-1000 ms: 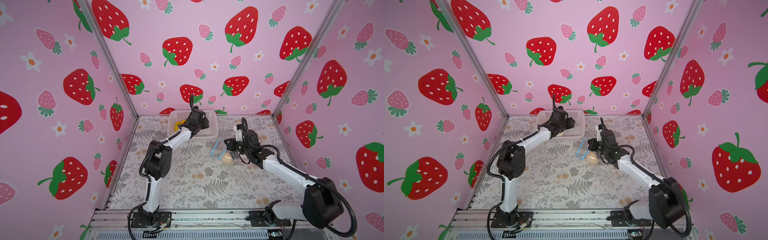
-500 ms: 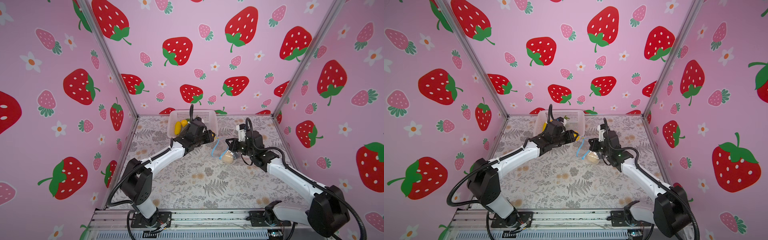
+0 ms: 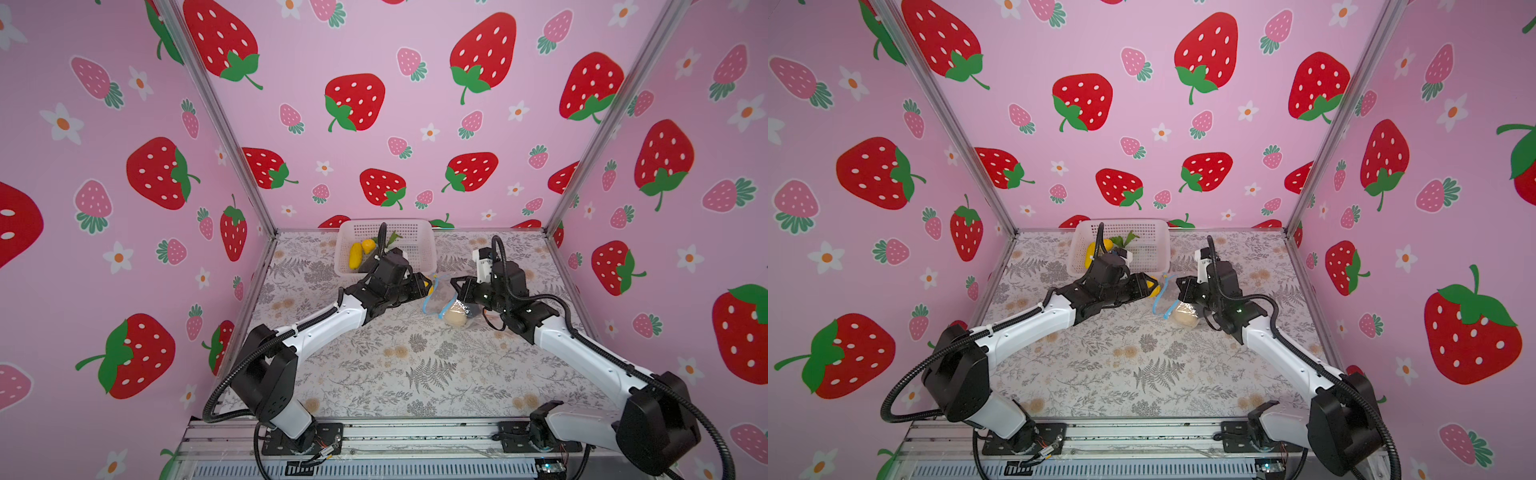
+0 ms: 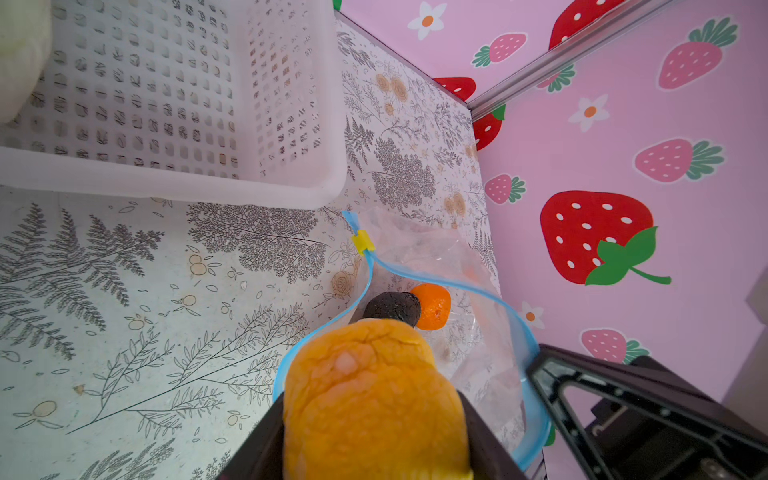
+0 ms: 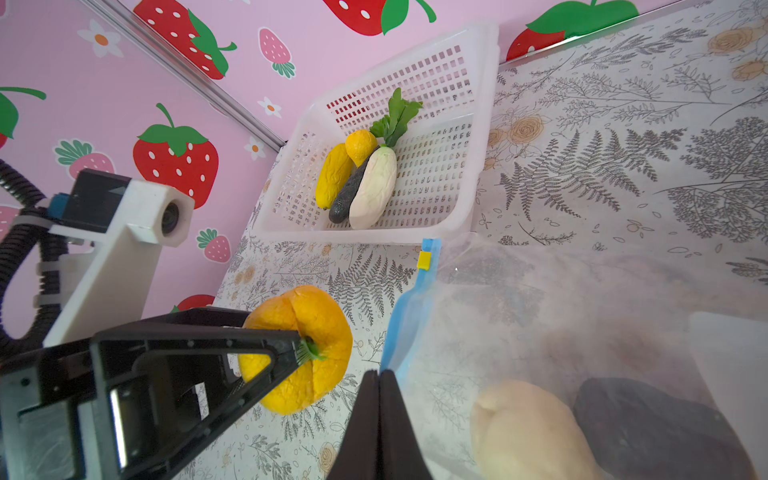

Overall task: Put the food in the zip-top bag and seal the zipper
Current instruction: 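Carry the yellow-orange fruit with the left gripper to the bag opening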

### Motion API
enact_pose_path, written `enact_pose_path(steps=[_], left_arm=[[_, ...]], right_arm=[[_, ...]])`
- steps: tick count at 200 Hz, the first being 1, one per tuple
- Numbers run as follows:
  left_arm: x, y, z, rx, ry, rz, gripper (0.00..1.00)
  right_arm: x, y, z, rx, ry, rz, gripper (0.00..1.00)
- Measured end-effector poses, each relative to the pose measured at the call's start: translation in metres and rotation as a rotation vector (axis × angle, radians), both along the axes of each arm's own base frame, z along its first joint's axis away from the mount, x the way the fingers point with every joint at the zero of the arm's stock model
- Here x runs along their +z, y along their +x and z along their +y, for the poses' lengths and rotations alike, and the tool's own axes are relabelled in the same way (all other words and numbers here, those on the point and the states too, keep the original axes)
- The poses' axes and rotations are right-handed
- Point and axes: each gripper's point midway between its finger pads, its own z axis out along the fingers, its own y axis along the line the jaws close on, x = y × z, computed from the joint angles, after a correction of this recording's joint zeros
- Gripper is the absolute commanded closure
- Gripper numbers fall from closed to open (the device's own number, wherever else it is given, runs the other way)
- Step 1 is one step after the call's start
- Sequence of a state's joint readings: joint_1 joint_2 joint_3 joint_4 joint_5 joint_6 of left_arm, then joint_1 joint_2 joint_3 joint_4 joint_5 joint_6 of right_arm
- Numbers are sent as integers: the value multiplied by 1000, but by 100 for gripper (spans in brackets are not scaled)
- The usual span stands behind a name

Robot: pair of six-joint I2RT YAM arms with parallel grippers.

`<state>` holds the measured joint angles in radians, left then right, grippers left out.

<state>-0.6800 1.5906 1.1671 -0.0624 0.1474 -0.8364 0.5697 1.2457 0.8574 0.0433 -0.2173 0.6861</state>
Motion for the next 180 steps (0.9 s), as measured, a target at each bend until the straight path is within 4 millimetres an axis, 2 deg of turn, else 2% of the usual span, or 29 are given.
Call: enact_pose_path(steps=[52,134,180], left_arm=[[-5,-4,-11,-33,-9,8,60],[-42,-15,-31,-106,31,68,55],[-39,-13,-45,-141,27,57,49]], right_arm=[[2,-2,4,11,1,-2,94],[4,-6,9,27,4,-5,94],[11,-6,12,33,13,-18,94]])
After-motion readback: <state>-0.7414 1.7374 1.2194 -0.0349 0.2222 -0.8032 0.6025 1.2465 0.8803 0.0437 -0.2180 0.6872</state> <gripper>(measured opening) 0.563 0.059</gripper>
